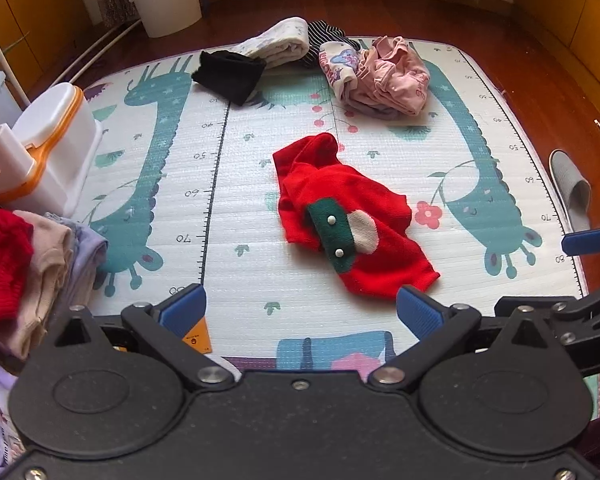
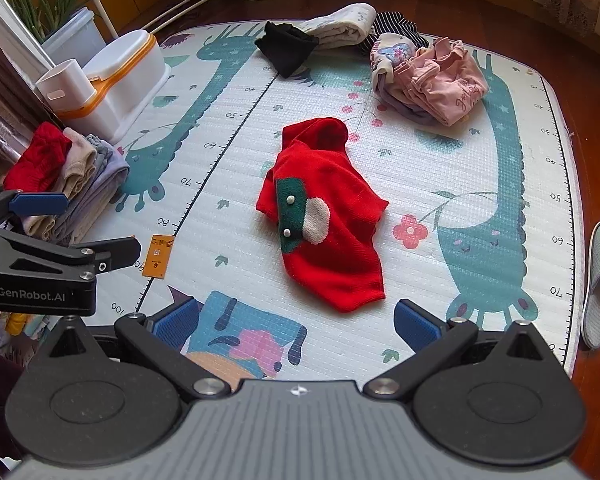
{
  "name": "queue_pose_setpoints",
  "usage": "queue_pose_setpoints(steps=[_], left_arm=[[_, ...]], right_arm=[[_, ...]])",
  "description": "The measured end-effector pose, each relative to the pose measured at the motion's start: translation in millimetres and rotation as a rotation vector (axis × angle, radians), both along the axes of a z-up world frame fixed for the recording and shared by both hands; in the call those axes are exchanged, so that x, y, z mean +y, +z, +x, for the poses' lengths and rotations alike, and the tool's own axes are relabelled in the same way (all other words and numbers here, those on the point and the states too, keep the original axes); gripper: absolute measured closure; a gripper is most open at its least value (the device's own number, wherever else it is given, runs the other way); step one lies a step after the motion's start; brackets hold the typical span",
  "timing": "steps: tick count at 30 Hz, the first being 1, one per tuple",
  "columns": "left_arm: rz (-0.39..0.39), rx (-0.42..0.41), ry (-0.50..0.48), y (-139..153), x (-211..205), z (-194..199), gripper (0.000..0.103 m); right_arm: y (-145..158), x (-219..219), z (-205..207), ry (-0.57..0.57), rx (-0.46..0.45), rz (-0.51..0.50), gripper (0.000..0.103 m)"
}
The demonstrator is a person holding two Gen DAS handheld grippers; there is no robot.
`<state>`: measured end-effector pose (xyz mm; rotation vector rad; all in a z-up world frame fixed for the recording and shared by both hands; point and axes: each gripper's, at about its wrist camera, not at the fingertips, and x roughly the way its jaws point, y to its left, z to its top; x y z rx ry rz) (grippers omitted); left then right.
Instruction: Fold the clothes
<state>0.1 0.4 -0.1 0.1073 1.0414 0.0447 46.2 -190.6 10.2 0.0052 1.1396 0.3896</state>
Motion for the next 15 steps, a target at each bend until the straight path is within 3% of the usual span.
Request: queue_pose_setpoints(steps=[15], left_arm=[[-0.056,0.028,0.007,-1.6,4.6,1.7,0.000]], right_arm=[[-2.4,2.5,-0.6,0.010,0.004,-0.001,0.000]])
